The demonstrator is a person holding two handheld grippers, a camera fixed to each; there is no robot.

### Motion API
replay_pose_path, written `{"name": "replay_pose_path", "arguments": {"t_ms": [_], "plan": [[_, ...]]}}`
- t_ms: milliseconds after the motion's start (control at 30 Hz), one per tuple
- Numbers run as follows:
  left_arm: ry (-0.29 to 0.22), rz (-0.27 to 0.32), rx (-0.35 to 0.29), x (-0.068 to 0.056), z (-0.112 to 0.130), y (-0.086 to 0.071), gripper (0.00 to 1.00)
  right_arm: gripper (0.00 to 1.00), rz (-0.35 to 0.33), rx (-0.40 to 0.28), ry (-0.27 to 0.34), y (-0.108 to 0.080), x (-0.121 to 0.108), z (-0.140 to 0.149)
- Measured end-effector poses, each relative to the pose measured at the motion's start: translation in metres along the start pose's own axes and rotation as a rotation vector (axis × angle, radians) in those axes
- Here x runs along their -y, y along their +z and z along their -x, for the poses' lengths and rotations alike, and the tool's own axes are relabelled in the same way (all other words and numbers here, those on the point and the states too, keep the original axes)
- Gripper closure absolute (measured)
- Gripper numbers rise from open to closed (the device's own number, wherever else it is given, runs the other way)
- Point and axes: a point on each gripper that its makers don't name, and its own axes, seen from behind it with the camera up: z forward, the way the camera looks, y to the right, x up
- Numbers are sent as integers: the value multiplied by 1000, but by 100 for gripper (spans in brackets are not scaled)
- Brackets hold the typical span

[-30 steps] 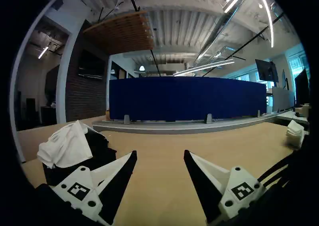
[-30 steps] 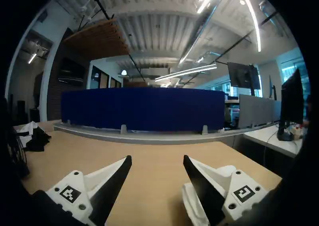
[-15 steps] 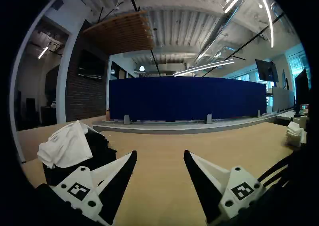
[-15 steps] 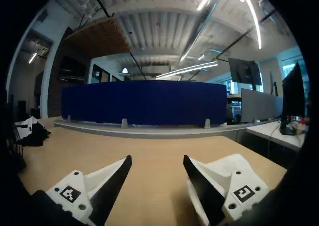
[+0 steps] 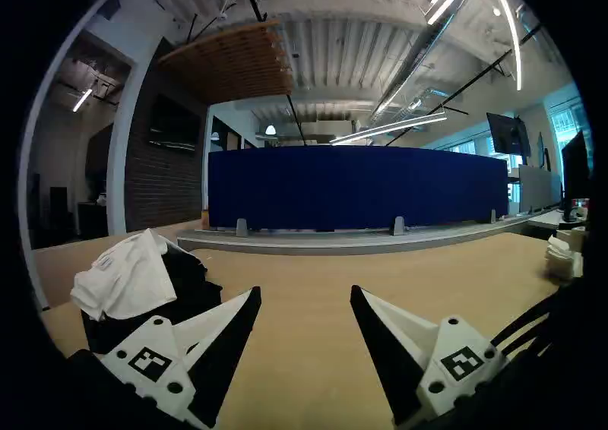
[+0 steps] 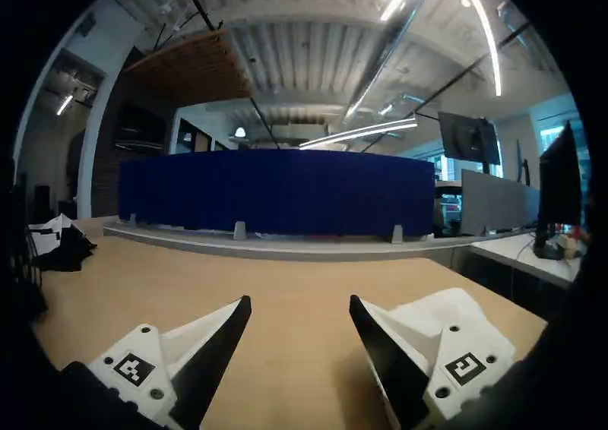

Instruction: Fold towel

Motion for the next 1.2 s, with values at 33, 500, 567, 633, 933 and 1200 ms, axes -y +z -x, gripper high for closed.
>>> {"name": "replay_pose_path", "arguments": {"t_ms": [33,500,567,633,933,1200], "plan": [[0,0,0,0,0,0,13,0,1,2,5,0,0,1],[0,0,0,0,0,0,13,0,6,-10,22,-2,1,-2],[0,0,0,0,0,0,13,0,8,-15,26,-3,0,-3],[0,0,0,0,0,0,13,0,7,-20,25,-4,0,-3],[0,0,0,0,0,0,13,0,9,-31,26,-8,-1,-4],[0,0,0,0,0,0,13,0,11,-32,29,-8,-3,-5]]}}
